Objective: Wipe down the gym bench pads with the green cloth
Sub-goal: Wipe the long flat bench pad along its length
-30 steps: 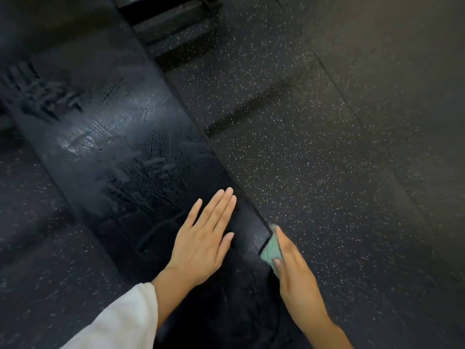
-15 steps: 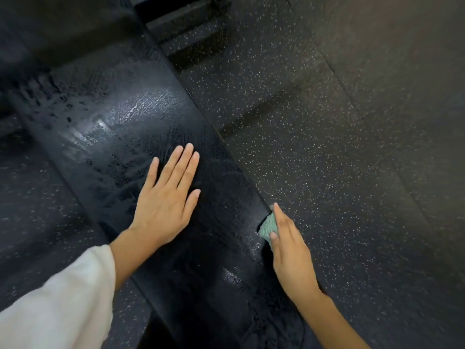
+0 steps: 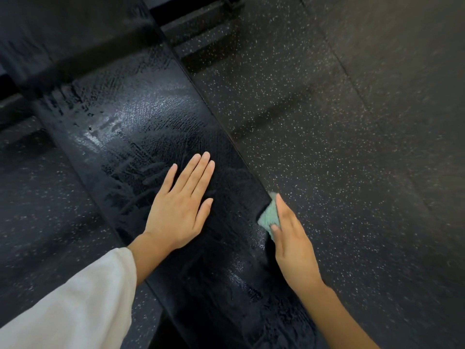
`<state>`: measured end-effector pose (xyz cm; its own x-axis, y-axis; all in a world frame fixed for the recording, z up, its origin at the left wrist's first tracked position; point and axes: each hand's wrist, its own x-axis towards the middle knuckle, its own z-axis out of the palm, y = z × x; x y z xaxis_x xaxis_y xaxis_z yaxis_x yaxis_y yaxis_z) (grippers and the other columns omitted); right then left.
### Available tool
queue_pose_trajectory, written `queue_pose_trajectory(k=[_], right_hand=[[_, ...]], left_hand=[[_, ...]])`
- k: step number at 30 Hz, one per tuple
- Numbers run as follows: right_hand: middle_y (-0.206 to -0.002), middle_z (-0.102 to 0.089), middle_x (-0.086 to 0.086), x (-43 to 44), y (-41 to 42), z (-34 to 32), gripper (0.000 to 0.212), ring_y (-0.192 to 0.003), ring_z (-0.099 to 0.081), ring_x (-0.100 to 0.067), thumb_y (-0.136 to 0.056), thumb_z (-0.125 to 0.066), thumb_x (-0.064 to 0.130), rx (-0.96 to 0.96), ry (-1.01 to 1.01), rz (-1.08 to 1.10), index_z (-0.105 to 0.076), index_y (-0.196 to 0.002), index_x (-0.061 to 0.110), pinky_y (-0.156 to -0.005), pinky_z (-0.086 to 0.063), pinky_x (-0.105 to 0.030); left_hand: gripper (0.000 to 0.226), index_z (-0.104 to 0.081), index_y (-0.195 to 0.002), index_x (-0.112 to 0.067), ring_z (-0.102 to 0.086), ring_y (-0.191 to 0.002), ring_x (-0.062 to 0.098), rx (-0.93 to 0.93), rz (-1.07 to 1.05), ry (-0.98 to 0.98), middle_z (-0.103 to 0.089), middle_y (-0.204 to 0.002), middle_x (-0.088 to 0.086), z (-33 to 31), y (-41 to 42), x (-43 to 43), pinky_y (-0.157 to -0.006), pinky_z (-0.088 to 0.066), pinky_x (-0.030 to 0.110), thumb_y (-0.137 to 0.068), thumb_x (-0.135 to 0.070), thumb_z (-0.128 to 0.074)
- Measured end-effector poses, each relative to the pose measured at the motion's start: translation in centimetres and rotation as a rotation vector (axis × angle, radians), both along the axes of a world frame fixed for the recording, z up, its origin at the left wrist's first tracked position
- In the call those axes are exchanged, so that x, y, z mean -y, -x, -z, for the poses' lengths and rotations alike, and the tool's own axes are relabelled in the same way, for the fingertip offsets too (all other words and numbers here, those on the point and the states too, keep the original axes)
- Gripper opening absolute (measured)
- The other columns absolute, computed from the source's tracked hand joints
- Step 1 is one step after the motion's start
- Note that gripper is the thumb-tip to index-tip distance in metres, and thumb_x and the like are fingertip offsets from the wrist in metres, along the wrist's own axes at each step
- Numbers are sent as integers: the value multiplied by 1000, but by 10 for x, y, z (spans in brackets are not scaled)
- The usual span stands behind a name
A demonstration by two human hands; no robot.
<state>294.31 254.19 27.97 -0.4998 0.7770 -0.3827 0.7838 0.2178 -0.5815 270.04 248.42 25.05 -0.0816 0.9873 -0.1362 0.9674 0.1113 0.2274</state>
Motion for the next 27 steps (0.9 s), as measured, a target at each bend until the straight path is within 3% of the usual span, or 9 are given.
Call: queue_pose_trajectory(k=[5,10,13,17,22,25,27], right_hand=[[-152,-9,37,27,-50,-5,50,-136,-20,10,-102,-17,47,91,13,4,-1,-150,48,-105,-38,-25],[-154,-27,8,25,-24,2,52,-136,-31,-13,-103,-17,34,159,-75,10,-7,-154,27,-107,-41,-39],[-150,-34,-1,9,4,6,54,-134,-35,-18,-102,-17,34,131,-107,-4,-8,-154,22,-107,-39,-37],[-152,-33,-4,-21,54,13,59,-136,-34,-21,-98,-17,33,104,-127,-17,-12,-154,16,-111,-35,-38],[-155,-29,-8,-45,101,20,56,-143,-26,-25,-103,-32,22,85,-171,-28,-12,-154,12,-117,-27,-40],[-162,-14,2,-45,93,19,57,-149,-11,-16,-103,-28,24,47,-145,-84,-8,-155,16,-120,-21,-39],[-162,-9,7,-40,77,15,57,-149,-10,-12,-101,-23,29,26,-158,-134,-9,-155,19,-120,-20,-35]], left_hand=[[63,-17,-155,-10,-9,-151,18,4,-3,8,-11,-164,4,-1,-1,0,-121,-14,45,-99,-37,-26],[63,-15,-155,-10,-7,-151,18,8,-4,31,-9,-164,4,-2,-1,-1,-121,-14,47,-99,-37,-25],[63,-14,-155,-10,-6,-151,19,4,-2,36,-8,-164,5,-2,-1,-1,-121,-14,47,-99,-37,-24],[64,-16,-155,-9,-8,-151,19,8,-3,37,-9,-164,5,-2,-1,-2,-120,-14,47,-98,-37,-26],[65,-15,-155,-9,-7,-151,20,-5,3,52,-8,-164,6,-3,-1,-2,-120,-15,47,-98,-37,-27],[65,-15,-155,-9,-7,-151,20,3,2,55,-8,-164,6,-2,-1,-3,-120,-16,47,-98,-38,-26],[65,-16,-155,-9,-8,-151,20,7,2,57,-9,-164,6,-3,-1,-3,-120,-16,47,-98,-38,-27]])
